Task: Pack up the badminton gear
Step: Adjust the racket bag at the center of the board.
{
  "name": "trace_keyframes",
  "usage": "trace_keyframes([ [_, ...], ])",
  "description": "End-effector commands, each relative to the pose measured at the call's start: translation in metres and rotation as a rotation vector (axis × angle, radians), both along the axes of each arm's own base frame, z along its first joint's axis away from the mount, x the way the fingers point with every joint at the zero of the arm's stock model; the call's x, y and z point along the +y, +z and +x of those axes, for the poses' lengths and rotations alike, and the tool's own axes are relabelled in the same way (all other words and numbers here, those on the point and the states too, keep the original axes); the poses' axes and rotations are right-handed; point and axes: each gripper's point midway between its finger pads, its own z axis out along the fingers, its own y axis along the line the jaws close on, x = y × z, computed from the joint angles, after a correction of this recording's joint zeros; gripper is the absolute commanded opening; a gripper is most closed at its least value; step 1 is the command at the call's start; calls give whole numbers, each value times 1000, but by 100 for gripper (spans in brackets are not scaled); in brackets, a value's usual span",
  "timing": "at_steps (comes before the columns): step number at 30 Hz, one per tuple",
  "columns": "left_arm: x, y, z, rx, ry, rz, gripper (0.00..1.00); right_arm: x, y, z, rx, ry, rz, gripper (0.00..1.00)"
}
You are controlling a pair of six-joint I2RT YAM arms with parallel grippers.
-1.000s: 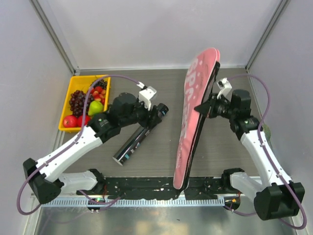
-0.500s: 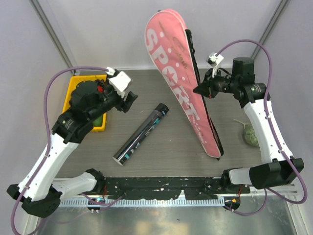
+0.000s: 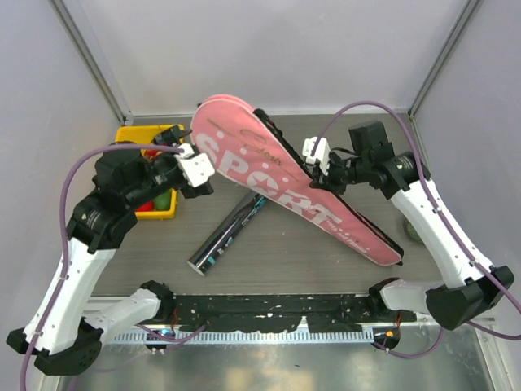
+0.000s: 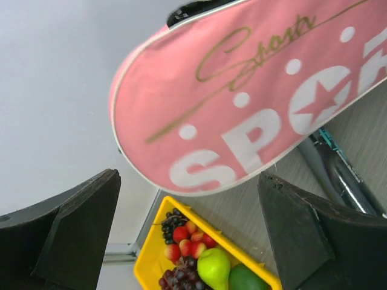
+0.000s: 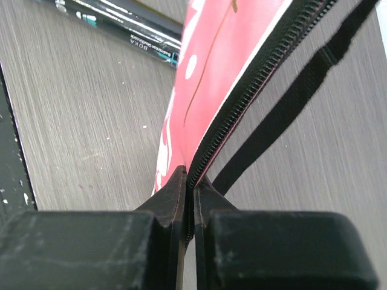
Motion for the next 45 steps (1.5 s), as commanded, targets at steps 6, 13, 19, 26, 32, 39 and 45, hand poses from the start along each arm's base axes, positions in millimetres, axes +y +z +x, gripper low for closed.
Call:
trace_keyframes([
  [6, 30, 12, -15, -111, 39, 138, 100, 20, 72, -10, -478, 182, 21, 6],
  [13, 23, 8, -57, 103, -74, 118, 100, 26, 61, -21, -729, 247, -25, 5],
  [19, -3, -31, -112, 357, -274, -9, 97, 17, 60, -23, -826, 216, -39, 5],
  [26, -22, -84, -109, 477, -267, -5, 97, 14, 54, -32, -865, 254, -56, 5],
  [32, -21, -50, -93, 342, -198, -73, 97, 5, 35, -32, -917, 243, -125, 5],
  [39, -5, -5, -95, 223, -152, -123, 96, 7, 48, -36, -972, 258, -100, 5],
  [45, 7, -20, -77, 234, -57, -14, 97, 14, 42, -36, -971, 293, -105, 5],
])
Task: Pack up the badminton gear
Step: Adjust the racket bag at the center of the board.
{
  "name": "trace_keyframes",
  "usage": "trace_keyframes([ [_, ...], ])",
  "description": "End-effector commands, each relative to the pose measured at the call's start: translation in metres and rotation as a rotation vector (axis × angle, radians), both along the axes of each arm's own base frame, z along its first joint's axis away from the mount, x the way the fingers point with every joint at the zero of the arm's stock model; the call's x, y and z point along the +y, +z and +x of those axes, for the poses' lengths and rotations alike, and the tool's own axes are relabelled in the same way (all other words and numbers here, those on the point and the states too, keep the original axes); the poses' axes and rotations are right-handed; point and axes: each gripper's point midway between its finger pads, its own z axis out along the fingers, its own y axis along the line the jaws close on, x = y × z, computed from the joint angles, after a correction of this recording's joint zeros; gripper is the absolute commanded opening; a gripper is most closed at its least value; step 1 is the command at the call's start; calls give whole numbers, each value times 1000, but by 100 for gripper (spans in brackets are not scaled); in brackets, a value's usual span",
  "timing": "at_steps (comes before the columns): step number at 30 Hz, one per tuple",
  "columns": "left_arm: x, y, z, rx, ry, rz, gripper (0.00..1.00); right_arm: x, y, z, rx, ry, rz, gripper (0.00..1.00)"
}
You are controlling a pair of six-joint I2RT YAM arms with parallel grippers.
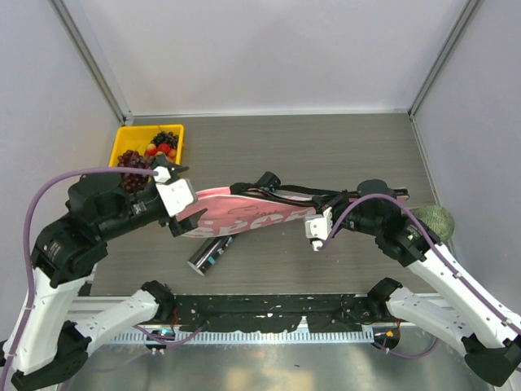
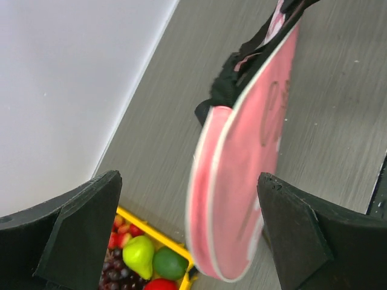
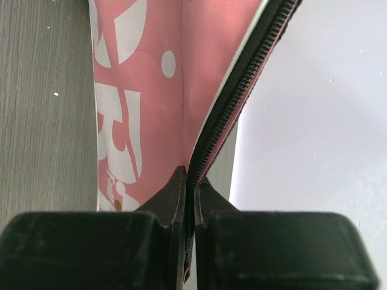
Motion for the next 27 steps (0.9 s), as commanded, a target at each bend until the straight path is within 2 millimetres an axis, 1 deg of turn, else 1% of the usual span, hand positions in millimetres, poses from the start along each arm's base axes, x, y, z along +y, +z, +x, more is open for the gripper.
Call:
trace_keyframes([
  [1, 3, -13, 13, 30, 37, 90, 97, 15, 63, 7, -218, 50, 116, 5],
  [2, -1, -20, 9, 64, 2, 105, 97, 15, 64, 6, -225, 54, 120, 5],
  [5, -9, -44, 11, 152, -18, 145, 94, 17, 75, 4, -264, 70, 138, 6],
  [6, -12, -51, 7, 192, -44, 156, 93, 17, 77, 6, -271, 65, 143, 5],
  [9, -19, -61, -8, 291, -103, 152, 91, 18, 72, 13, -261, 48, 106, 5],
  [10, -21, -64, -13, 298, -128, 152, 92, 17, 71, 14, -262, 47, 100, 5],
  [12, -19, -65, -13, 284, -116, 141, 95, 16, 69, 15, -267, 41, 96, 5],
  [14, -19, -59, -17, 279, -122, 113, 95, 15, 69, 16, -288, 33, 101, 5],
  [16, -25, -55, -28, 322, -163, 73, 95, 13, 75, 17, -317, 20, 117, 5],
  [18, -28, -64, -33, 378, -173, 71, 91, 12, 79, 18, -343, 14, 130, 6],
  [22, -29, -90, -22, 420, -125, 101, 86, 14, 83, 17, -364, 22, 147, 5],
  [24, -33, -96, -17, 427, -122, 95, 78, 14, 82, 18, -360, 14, 156, 5],
  [25, -36, -96, -16, 433, -116, 75, 74, 14, 80, 19, -357, 10, 156, 5],
  [27, -43, -97, -19, 449, -144, 45, 71, 12, 77, 19, -353, 2, 150, 5],
])
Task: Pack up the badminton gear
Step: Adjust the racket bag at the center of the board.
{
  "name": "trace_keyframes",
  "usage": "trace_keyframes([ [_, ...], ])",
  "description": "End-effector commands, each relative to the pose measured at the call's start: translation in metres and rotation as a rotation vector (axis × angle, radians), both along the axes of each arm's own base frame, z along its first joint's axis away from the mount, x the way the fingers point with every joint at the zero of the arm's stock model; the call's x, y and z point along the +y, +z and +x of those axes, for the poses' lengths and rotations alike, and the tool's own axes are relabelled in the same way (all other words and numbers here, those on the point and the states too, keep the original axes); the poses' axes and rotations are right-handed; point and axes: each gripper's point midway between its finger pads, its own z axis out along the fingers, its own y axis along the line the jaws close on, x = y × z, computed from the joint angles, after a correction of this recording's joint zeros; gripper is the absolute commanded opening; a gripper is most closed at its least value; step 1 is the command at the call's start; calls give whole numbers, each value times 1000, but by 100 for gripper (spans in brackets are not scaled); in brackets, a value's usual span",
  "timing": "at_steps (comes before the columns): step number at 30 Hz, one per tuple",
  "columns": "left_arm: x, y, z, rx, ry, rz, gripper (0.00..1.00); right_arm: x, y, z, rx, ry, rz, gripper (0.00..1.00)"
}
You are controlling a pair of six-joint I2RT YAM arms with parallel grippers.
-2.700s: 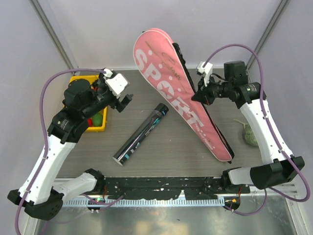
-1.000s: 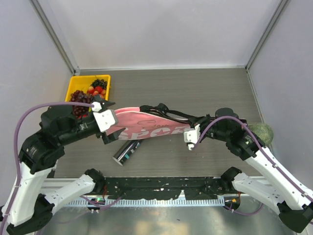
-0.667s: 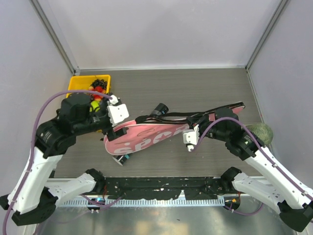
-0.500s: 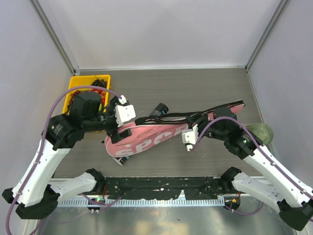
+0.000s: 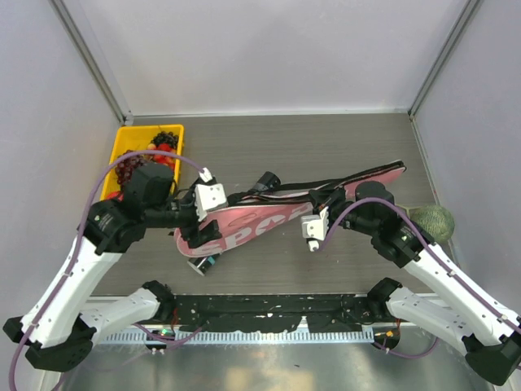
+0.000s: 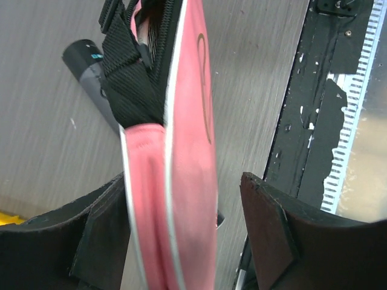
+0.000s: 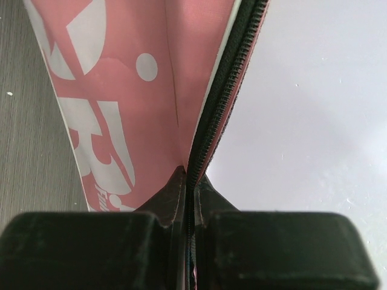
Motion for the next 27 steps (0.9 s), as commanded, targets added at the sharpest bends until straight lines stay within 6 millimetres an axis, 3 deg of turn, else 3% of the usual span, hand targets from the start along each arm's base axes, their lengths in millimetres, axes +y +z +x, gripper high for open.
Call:
trace_keyframes([
  [1, -20, -1, 2, 35, -24, -85, 72, 2, 67, 2, -222, 1, 143, 5],
  [3, -22, -7, 5, 27, -17, -74, 76, 2, 66, -1, -232, 14, 141, 5],
  [6, -23, -13, 8, 30, -13, -58, 66, 2, 69, -1, -244, 15, 153, 5],
  [8, -24, -13, 7, 45, -14, -59, 49, 1, 69, 1, -243, 3, 150, 5],
  [12, -27, -9, 9, 42, 5, -93, 1, -1, 70, 9, -219, -42, 171, 5],
  [14, -32, -7, 13, 48, 31, -141, 0, 1, 67, 9, -166, -44, 188, 6],
  [15, -37, -5, 11, 51, 19, -176, 0, 2, 62, 7, -133, -37, 183, 13],
  [16, -42, 0, 13, 49, 20, -211, 0, 5, 53, 0, -67, -13, 171, 21],
  [17, -45, -1, 14, 75, 45, -244, 0, 5, 46, -4, -14, -13, 173, 44],
  [19, -51, 7, 17, 69, 57, -305, 0, 4, 43, -7, 10, -18, 192, 56],
  [23, -55, 14, 28, 31, 120, -372, 0, -6, 24, -4, 67, -83, 160, 61],
  [27, -66, 18, 30, 28, 150, -454, 0, -5, 33, -20, 142, -55, 196, 64],
])
